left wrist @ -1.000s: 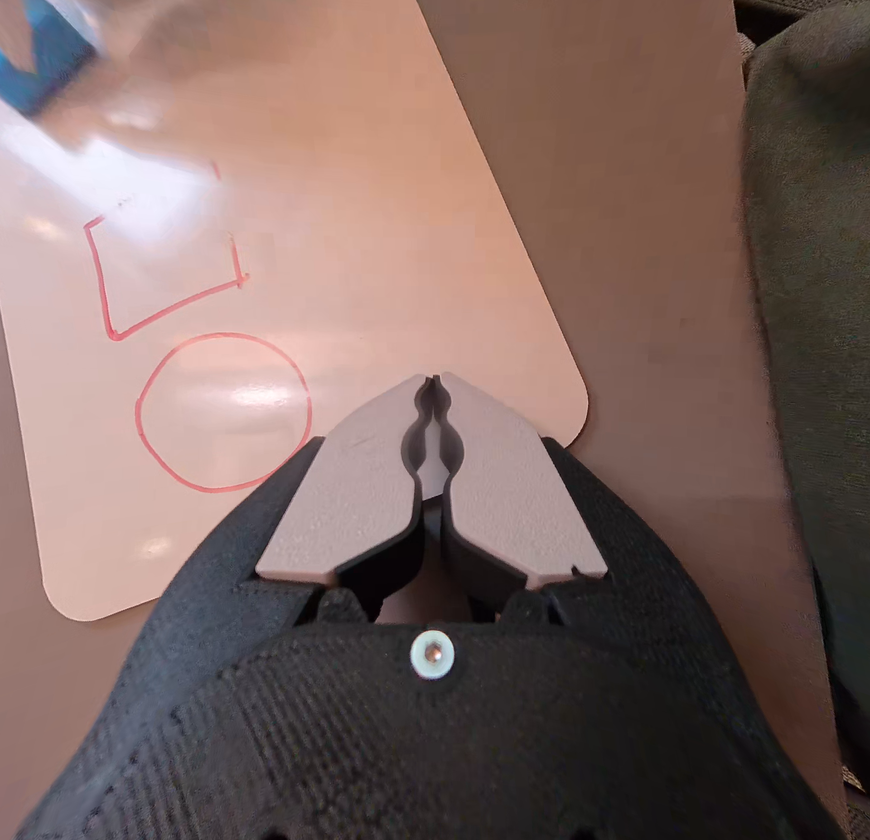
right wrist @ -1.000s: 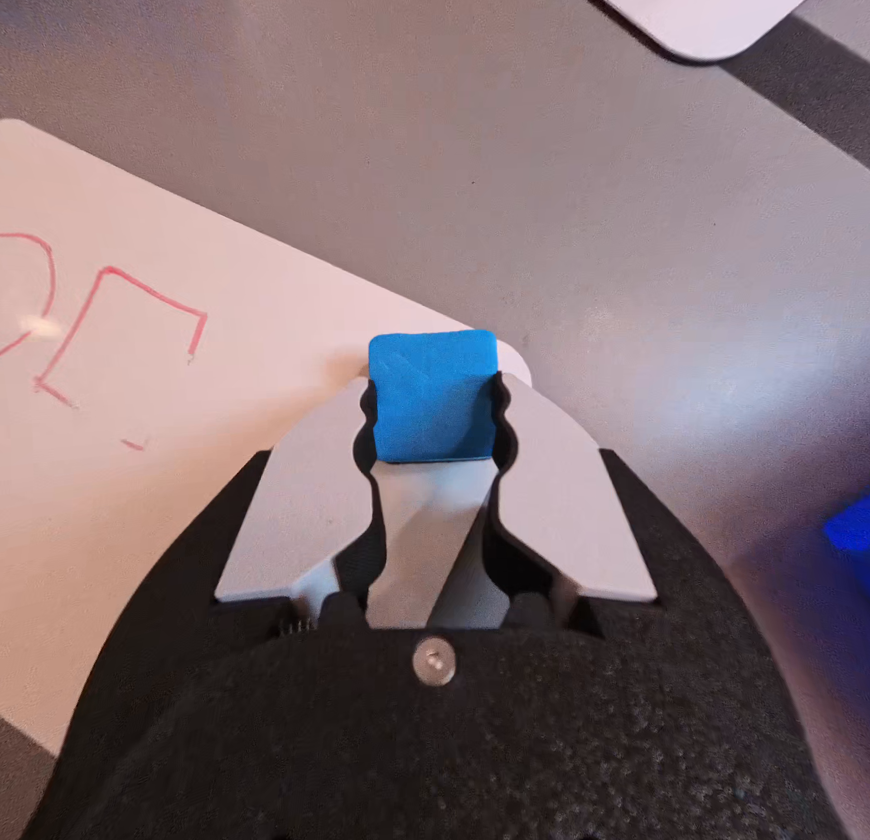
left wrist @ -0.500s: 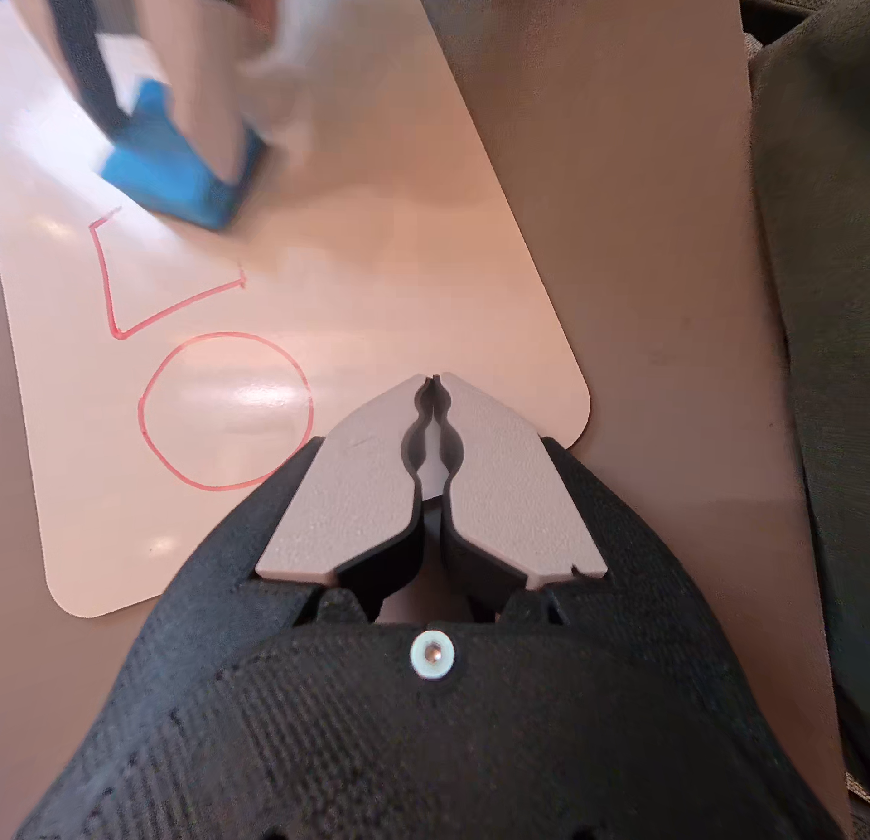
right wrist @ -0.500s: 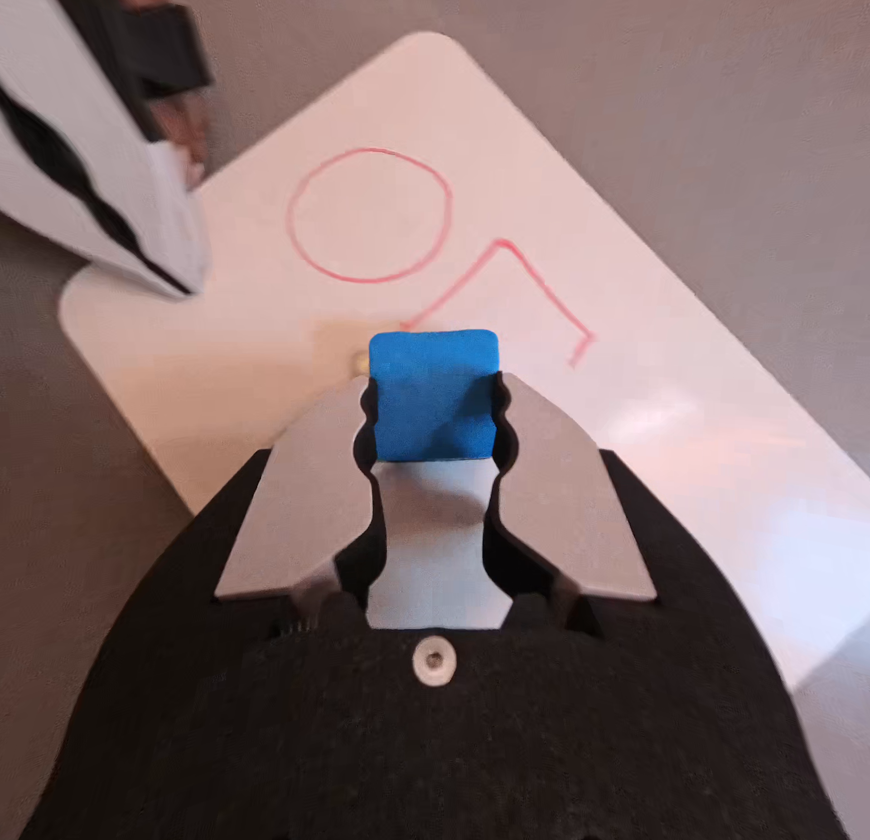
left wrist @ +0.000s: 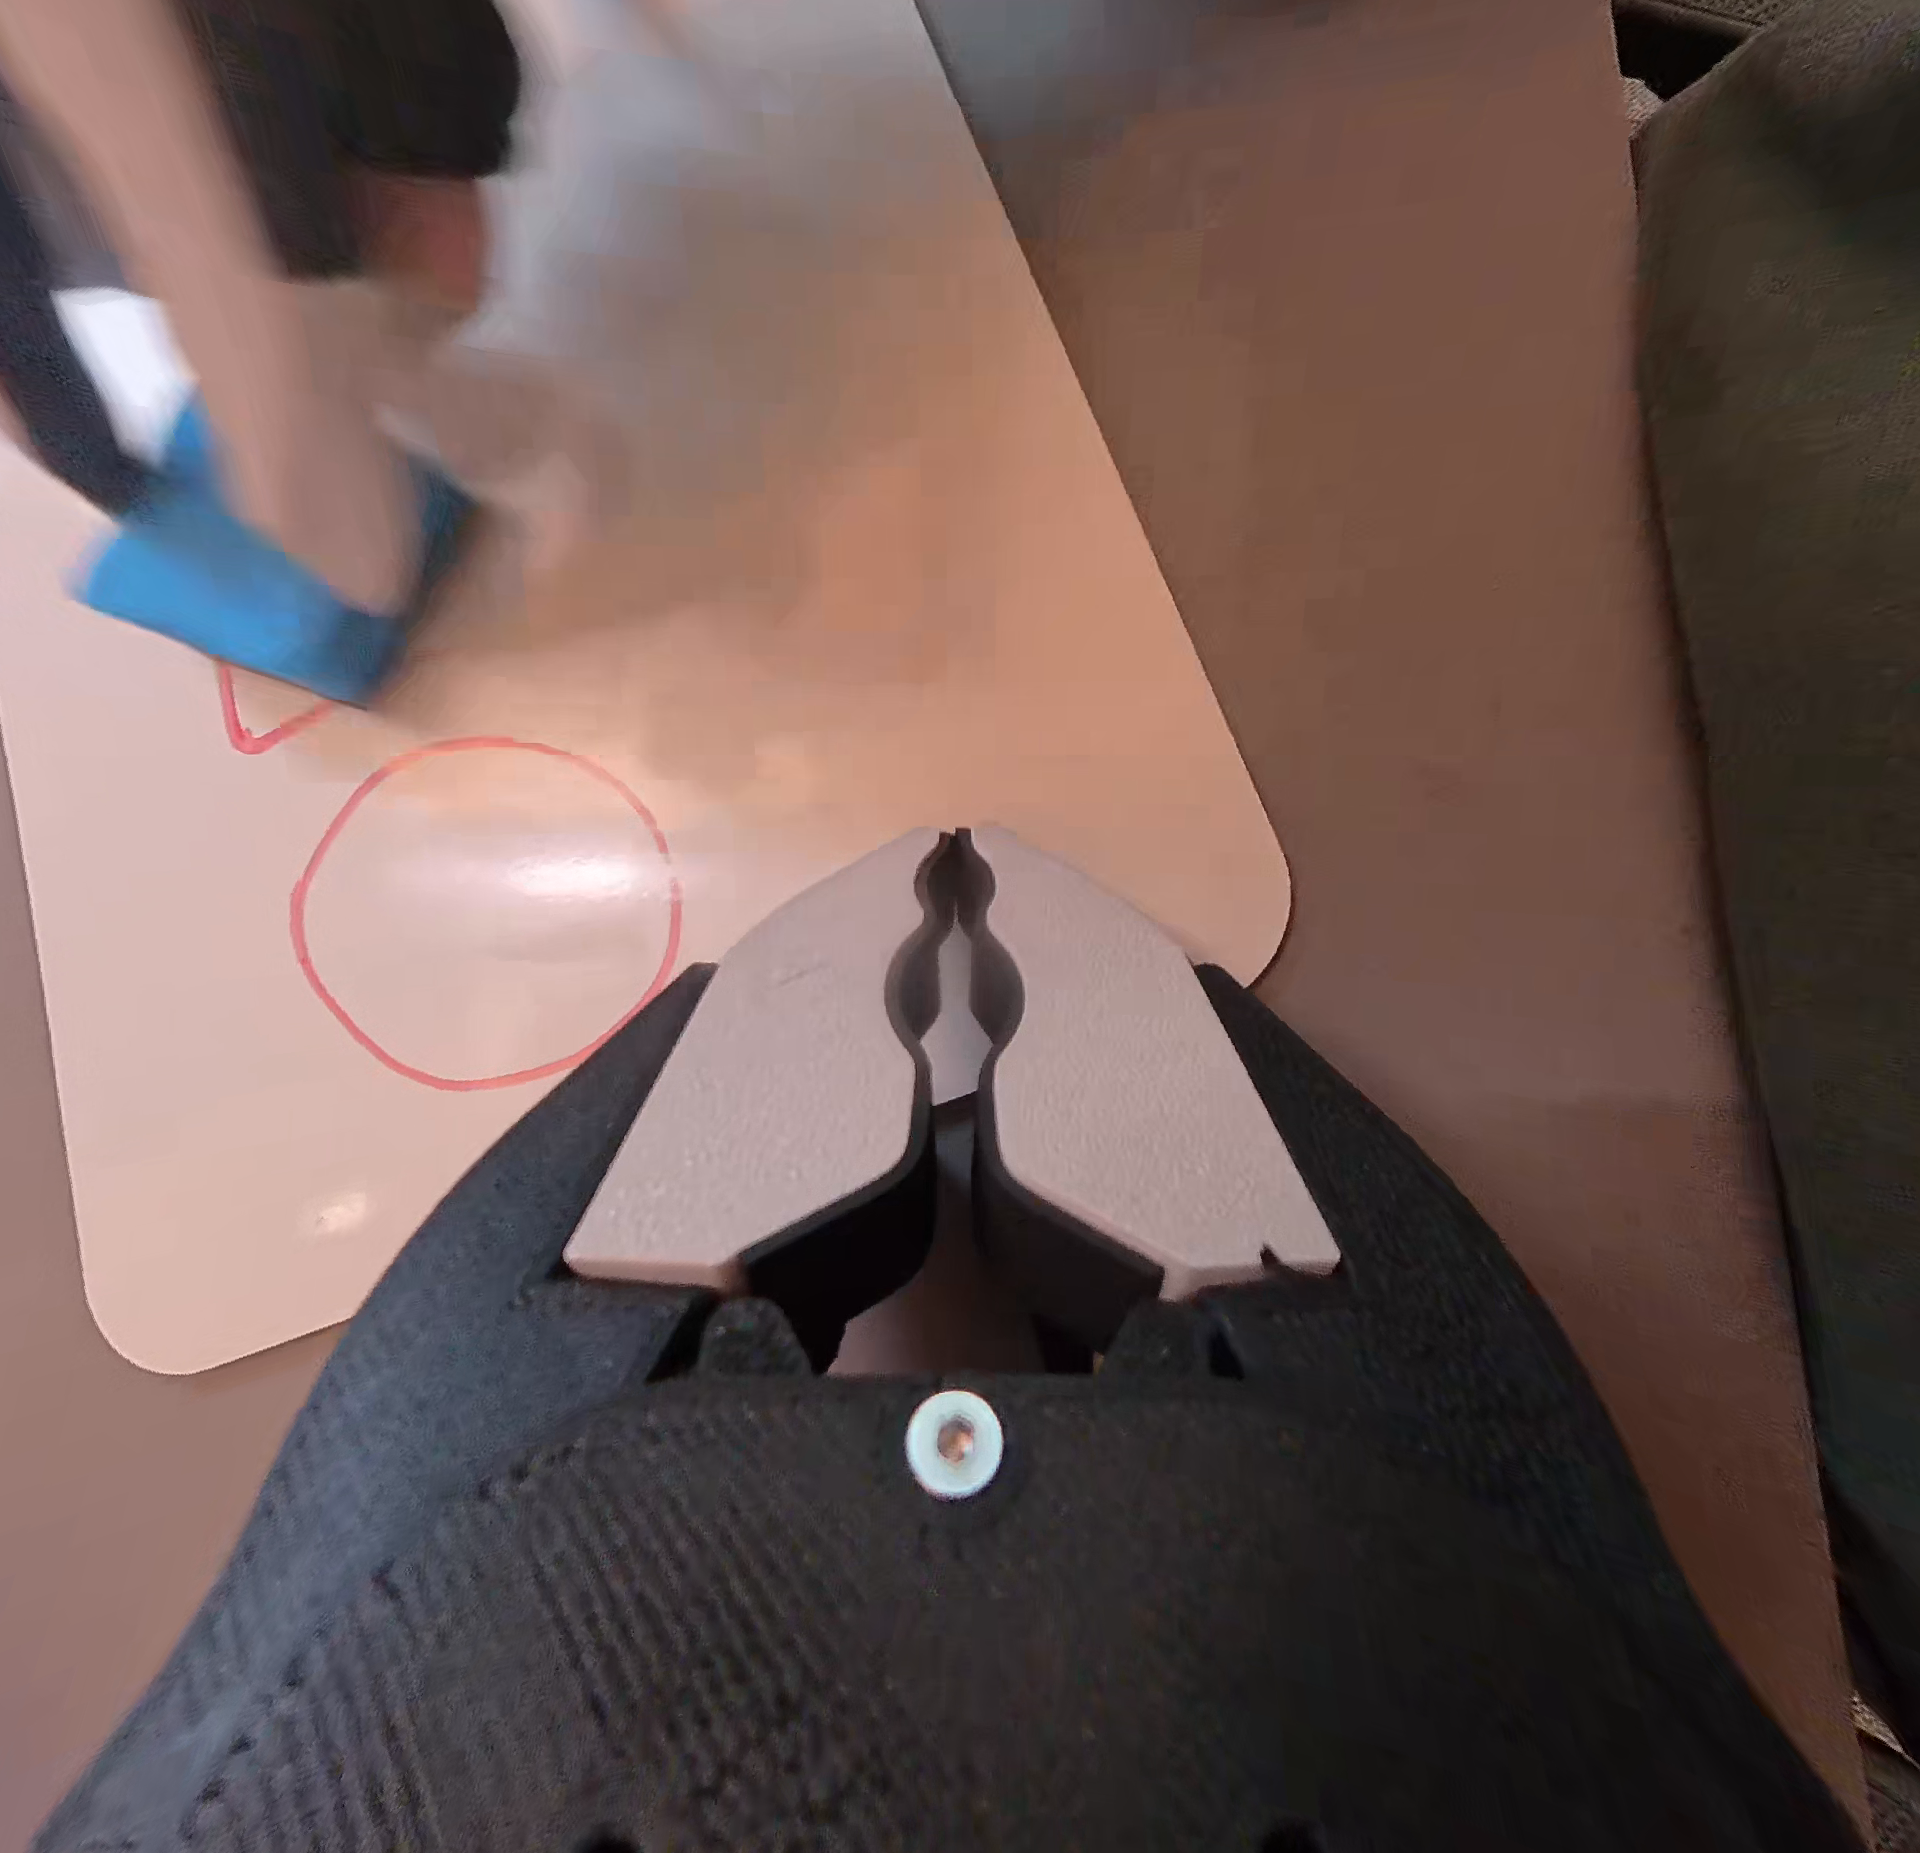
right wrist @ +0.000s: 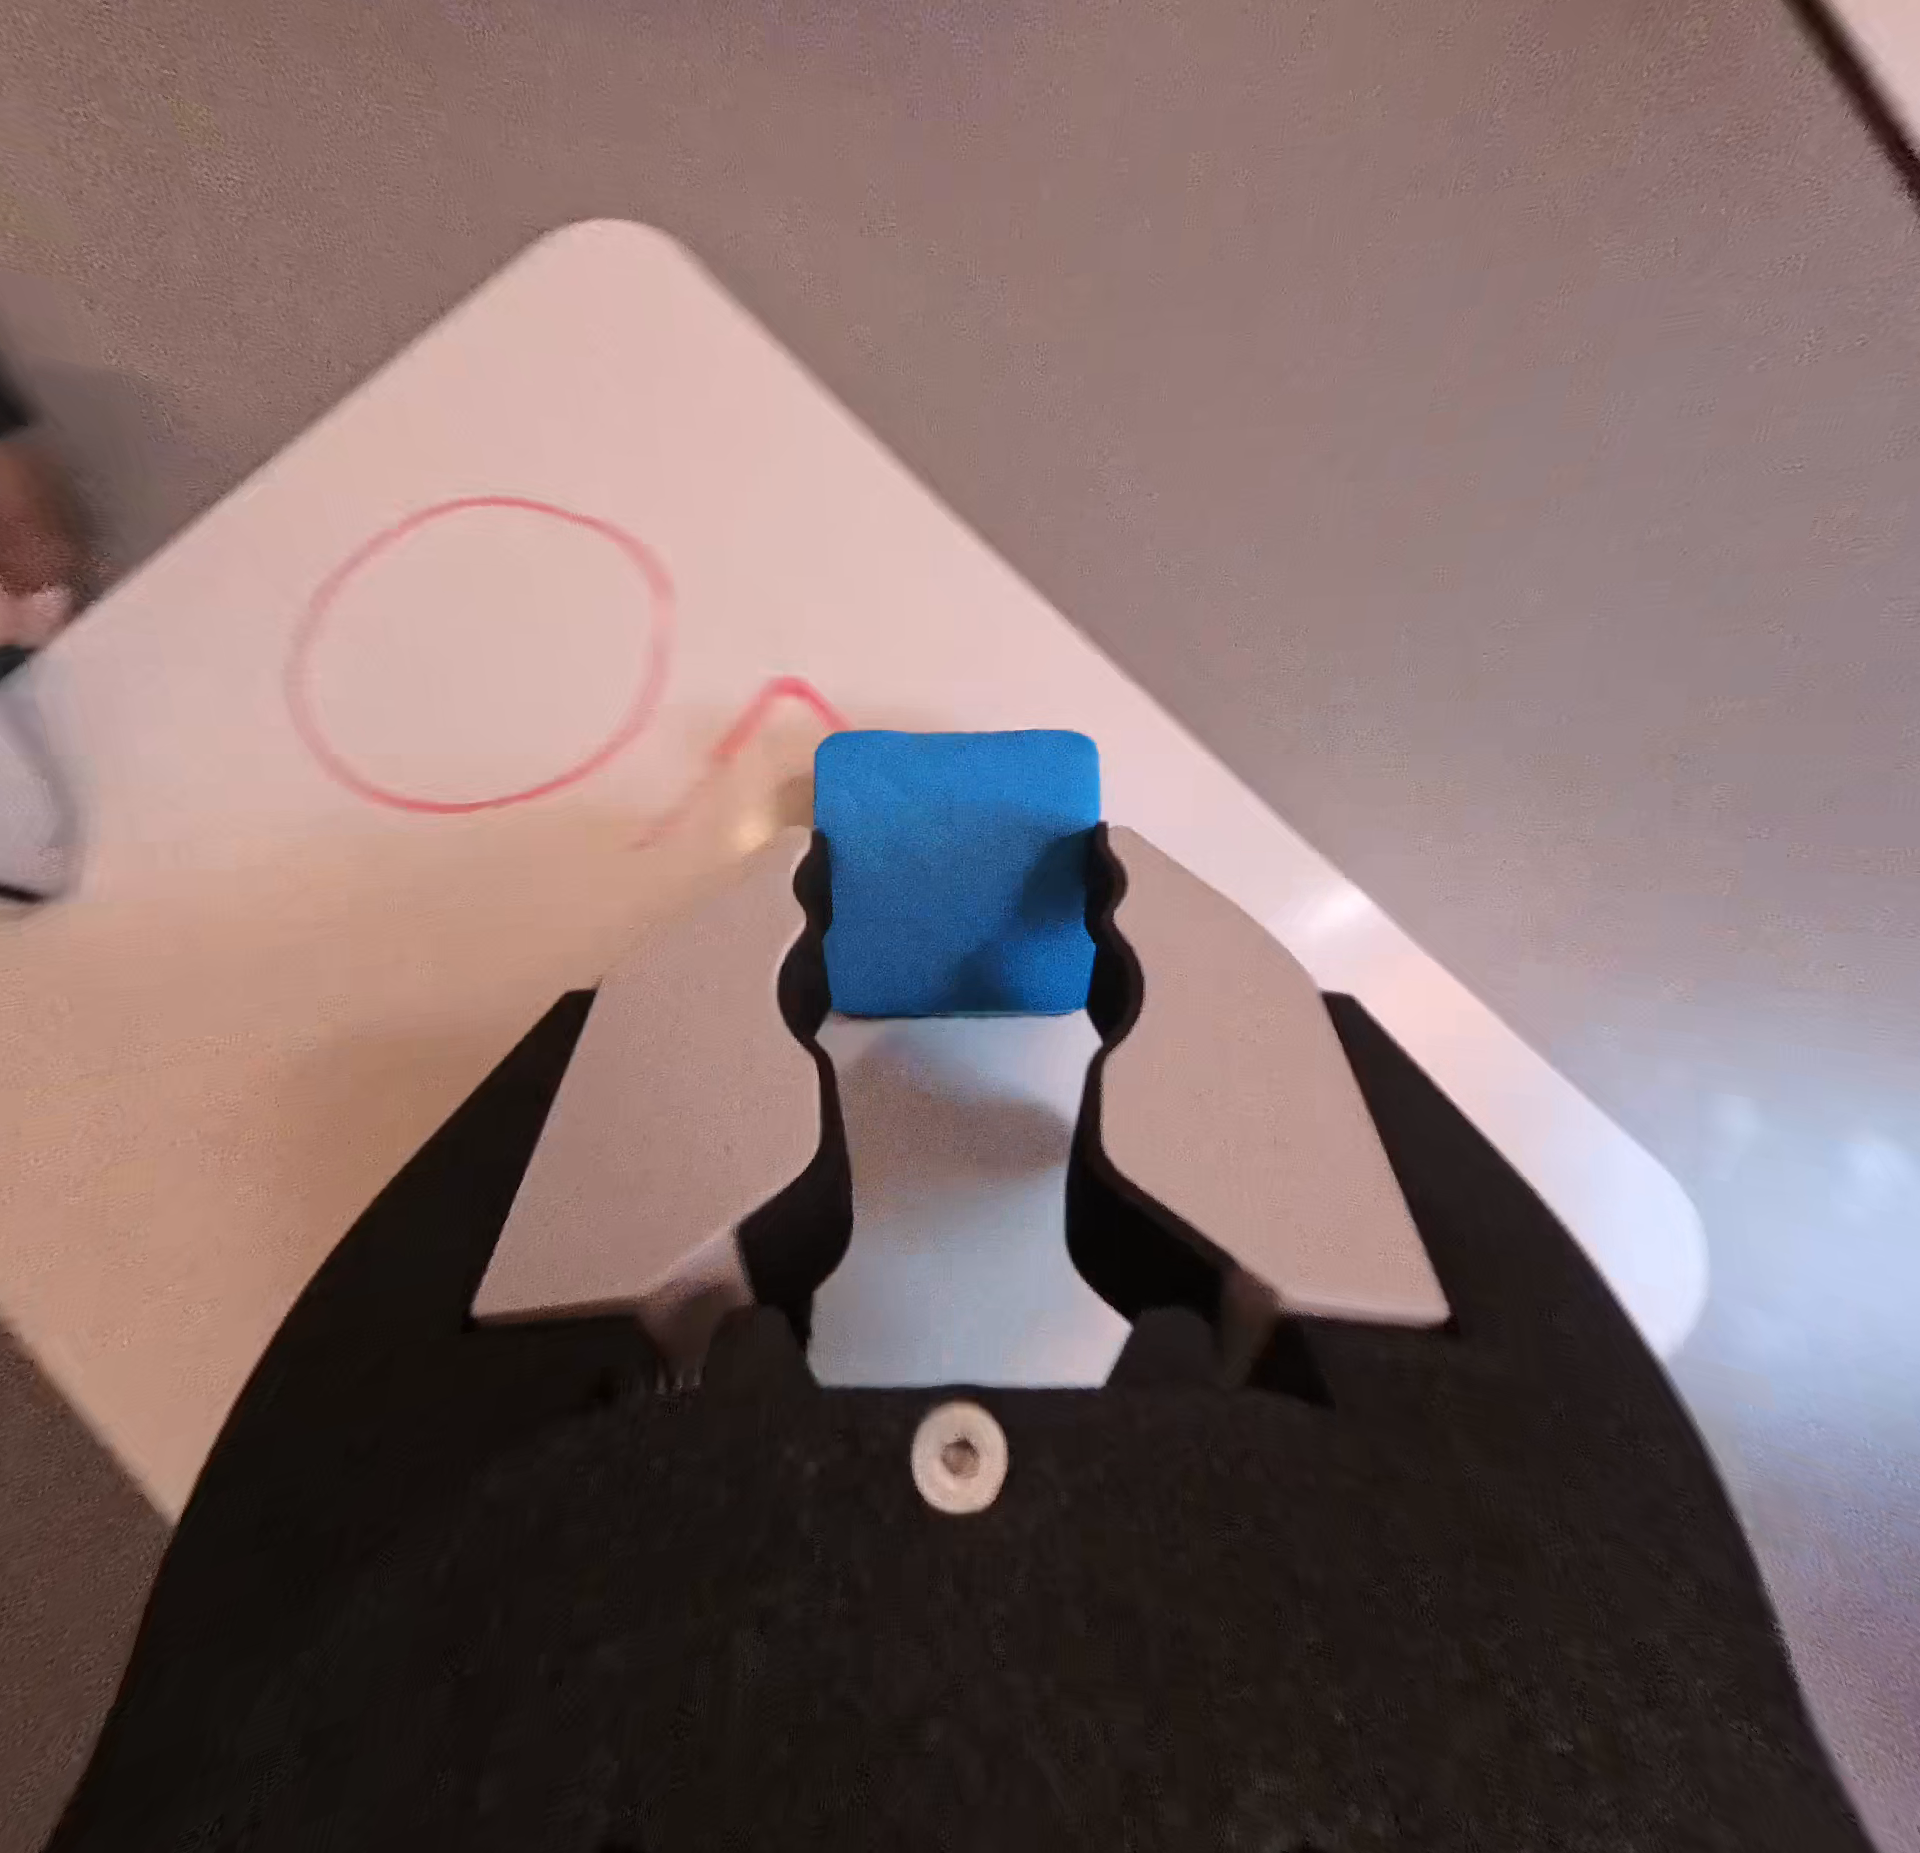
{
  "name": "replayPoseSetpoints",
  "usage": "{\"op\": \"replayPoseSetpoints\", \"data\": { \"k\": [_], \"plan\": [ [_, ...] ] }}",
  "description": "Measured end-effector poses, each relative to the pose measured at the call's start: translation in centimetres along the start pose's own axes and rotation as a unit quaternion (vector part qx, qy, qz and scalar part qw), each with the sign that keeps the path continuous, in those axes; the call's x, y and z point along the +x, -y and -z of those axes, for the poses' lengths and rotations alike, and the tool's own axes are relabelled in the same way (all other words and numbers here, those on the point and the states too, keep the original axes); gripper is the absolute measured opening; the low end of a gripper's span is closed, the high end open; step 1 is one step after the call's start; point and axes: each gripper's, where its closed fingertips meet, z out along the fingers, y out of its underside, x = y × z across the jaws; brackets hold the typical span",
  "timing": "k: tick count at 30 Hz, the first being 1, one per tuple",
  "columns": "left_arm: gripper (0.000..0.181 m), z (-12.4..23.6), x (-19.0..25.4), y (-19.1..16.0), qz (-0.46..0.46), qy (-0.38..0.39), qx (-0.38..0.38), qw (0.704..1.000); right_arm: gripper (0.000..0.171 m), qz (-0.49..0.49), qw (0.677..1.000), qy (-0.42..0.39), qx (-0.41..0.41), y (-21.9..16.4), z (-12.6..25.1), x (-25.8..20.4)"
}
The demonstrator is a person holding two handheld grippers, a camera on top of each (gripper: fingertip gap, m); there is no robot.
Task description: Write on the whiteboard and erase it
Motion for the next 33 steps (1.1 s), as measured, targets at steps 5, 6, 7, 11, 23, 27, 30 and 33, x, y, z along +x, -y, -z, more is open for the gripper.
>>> {"op": "replayPoseSetpoints", "data": {
  "k": [5, 6, 7, 11, 23, 27, 30, 33],
  "plan": [
    [0.000, 0.0, 0.1, 0.0, 0.001, -0.003, 0.002, 1.000, 0.047, -0.010, 1.000, 0.007, -0.009, -1.8, 1.6, 0.2],
    [0.000, 0.1, 0.1, 0.0, 0.003, -0.006, 0.003, 1.000, 0.047, 0.017, 0.999, 0.036, -0.012, -1.4, 1.3, -2.8],
    [0.000, 0.0, 0.2, 0.0, 0.005, -0.009, 0.003, 1.000, 0.048, 0.047, 0.997, 0.052, -0.016, -0.9, 0.8, -5.2],
    [0.000, 0.0, 0.3, 0.1, 0.004, -0.010, 0.002, 1.000, 0.048, 0.040, 0.998, 0.041, -0.003, 1.5, -1.2, -3.7],
    [0.000, 0.0, 0.5, 0.1, 0.004, -0.011, 0.001, 1.000, 0.048, 0.078, 0.994, 0.072, -0.034, 1.4, -1.0, -6.6],
    [0.000, 0.0, 0.5, 0.1, 0.004, -0.010, 0.000, 1.000, 0.048, 0.002, 1.000, 0.019, -0.011, 1.4, -0.7, -0.6],
    [0.000, 0.1, 0.5, 0.1, 0.003, -0.010, 0.000, 1.000, 0.048, 0.011, 0.999, 0.029, -0.027, -0.2, 0.6, -1.7],
    [0.000, 0.1, 0.5, 0.1, 0.005, -0.009, 0.000, 1.000, 0.048, 0.064, 0.993, 0.096, -0.026, 0.4, 0.1, -7.9]
  ]
}}
